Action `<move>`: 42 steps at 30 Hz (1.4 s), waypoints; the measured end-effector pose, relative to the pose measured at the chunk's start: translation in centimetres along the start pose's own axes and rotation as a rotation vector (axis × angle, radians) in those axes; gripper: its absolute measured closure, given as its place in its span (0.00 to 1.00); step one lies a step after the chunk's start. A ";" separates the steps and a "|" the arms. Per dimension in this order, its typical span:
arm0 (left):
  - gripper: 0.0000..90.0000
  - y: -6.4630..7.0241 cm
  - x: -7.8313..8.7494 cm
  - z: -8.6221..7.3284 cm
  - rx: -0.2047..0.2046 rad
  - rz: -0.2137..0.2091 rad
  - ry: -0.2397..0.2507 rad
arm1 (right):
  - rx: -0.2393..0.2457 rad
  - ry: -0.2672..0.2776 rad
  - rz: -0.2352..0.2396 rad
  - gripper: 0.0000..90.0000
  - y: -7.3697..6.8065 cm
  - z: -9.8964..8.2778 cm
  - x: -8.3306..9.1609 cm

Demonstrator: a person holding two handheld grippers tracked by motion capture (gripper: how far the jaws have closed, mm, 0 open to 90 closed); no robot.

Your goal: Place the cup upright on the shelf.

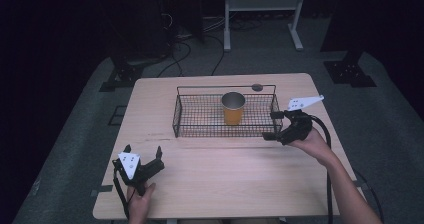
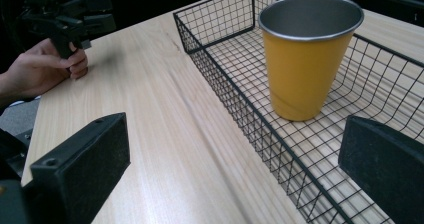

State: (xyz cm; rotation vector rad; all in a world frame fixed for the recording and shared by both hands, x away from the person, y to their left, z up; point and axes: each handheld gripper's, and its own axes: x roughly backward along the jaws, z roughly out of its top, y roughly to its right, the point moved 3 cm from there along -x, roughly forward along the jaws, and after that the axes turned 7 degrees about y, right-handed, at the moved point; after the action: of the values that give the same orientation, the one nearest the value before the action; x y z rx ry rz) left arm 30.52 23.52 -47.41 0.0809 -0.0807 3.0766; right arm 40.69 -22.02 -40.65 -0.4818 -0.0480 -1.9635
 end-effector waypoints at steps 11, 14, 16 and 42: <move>0.00 0.0 0.0 0.0 -0.009 -0.003 -0.001 | -0.001 -0.009 -0.008 0.00 -0.8 -1.7 0.6; 0.00 0.1 0.0 0.0 -0.010 -0.002 -0.002 | -0.001 -0.001 -0.010 0.00 -1.0 -2.0 0.8; 0.00 0.1 0.0 0.0 -0.011 -0.002 -0.001 | -0.003 0.011 -0.008 0.00 -1.2 -2.2 0.9; 0.00 0.3 0.0 0.0 -0.026 -0.003 -0.003 | 0.008 0.002 -0.020 0.00 -2.9 -4.9 1.7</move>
State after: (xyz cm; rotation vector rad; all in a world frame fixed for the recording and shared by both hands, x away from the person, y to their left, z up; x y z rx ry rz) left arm 30.50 23.26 -47.45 0.0835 -0.1201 3.0713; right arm 35.99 -23.40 -44.03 -0.4756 -0.0593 -1.9824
